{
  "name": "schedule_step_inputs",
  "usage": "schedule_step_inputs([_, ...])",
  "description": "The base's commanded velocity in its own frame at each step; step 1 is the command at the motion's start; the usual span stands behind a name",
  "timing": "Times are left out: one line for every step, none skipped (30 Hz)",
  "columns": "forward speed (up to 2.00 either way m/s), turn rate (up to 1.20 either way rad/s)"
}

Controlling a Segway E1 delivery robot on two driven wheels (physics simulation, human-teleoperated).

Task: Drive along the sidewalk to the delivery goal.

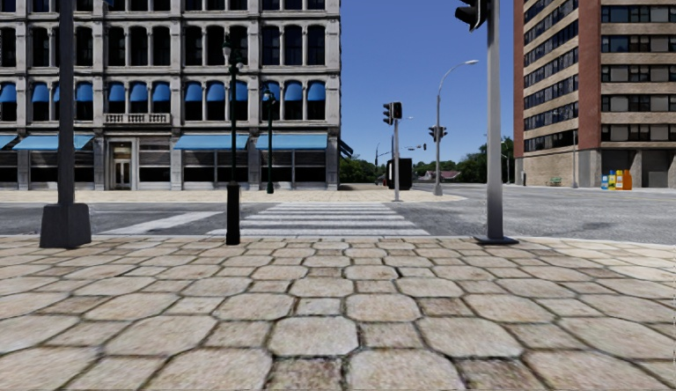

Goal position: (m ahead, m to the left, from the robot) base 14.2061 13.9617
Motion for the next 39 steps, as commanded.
schedule_step_inputs([2.00, 0.00])
schedule_step_inputs([2.00, 0.00])
schedule_step_inputs([2.00, 0.00])
schedule_step_inputs([2.00, 0.00])
schedule_step_inputs([2.00, 0.00])
schedule_step_inputs([2.00, 0.00])
schedule_step_inputs([2.00, 0.00])
schedule_step_inputs([2.00, 0.00])
schedule_step_inputs([2.00, 0.00])
schedule_step_inputs([2.00, 0.00])
schedule_step_inputs([2.00, 0.00])
schedule_step_inputs([2.00, 0.00])
schedule_step_inputs([2.00, 0.00])
schedule_step_inputs([2.00, 0.00])
schedule_step_inputs([2.00, 0.00])
schedule_step_inputs([2.00, 0.00])
schedule_step_inputs([2.00, 0.00])
schedule_step_inputs([2.00, 0.00])
schedule_step_inputs([2.00, 0.00])
schedule_step_inputs([2.00, 0.00])
schedule_step_inputs([2.00, 0.00])
schedule_step_inputs([2.00, 0.00])
schedule_step_inputs([2.00, 0.00])
schedule_step_inputs([2.00, 0.00])
schedule_step_inputs([2.00, 0.00])
schedule_step_inputs([2.00, 0.00])
schedule_step_inputs([2.00, 0.00])
schedule_step_inputs([2.00, 0.00])
schedule_step_inputs([2.00, 0.00])
schedule_step_inputs([2.00, 0.00])
schedule_step_inputs([2.00, 0.00])
schedule_step_inputs([2.00, 0.00])
schedule_step_inputs([2.00, 0.00])
schedule_step_inputs([2.00, 0.00])
schedule_step_inputs([2.00, 0.00])
schedule_step_inputs([2.00, 0.00])
schedule_step_inputs([2.00, 0.00])
schedule_step_inputs([2.00, 0.00])
schedule_step_inputs([2.00, 0.00])
